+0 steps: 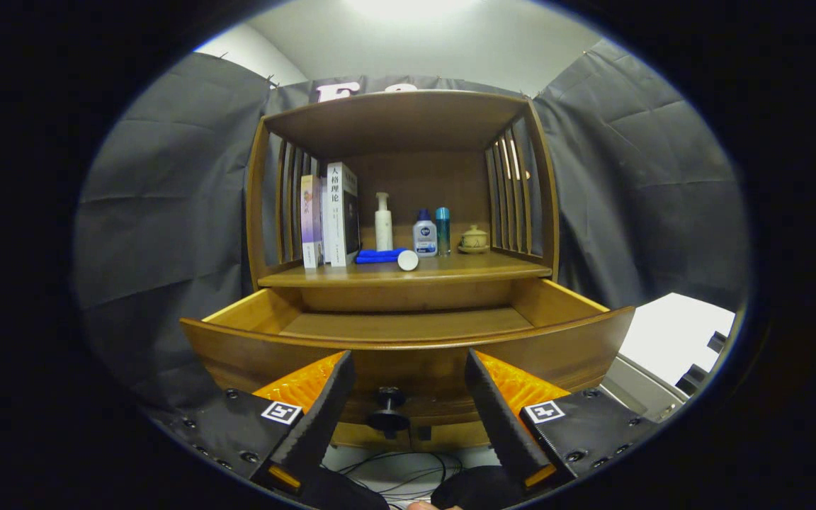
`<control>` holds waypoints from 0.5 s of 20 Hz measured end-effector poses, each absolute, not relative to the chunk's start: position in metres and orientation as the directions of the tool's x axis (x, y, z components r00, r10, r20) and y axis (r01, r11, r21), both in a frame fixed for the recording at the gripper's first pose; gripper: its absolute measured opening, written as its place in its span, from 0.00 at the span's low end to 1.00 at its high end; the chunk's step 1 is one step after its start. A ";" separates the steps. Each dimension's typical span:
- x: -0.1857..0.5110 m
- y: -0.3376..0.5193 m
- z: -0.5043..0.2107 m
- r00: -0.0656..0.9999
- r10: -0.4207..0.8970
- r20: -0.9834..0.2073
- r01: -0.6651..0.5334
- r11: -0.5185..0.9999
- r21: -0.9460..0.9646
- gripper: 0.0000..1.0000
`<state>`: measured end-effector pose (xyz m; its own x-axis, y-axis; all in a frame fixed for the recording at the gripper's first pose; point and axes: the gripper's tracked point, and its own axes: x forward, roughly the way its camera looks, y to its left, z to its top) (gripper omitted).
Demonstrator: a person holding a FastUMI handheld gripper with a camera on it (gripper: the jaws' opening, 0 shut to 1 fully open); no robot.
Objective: Pull open the drawer, take out the items inside it, and place them on the countertop above the cabinet.
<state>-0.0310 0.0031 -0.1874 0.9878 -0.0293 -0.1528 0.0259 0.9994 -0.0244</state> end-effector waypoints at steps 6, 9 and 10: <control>-0.012 0.001 -0.210 0.978 -0.042 -0.206 0.048 0.999 0.023 0.98; -0.009 0.006 -0.220 0.981 -0.028 -0.192 0.030 1.000 0.009 0.98; -0.009 0.006 -0.221 0.982 -0.033 -0.184 0.033 0.999 -0.003 0.98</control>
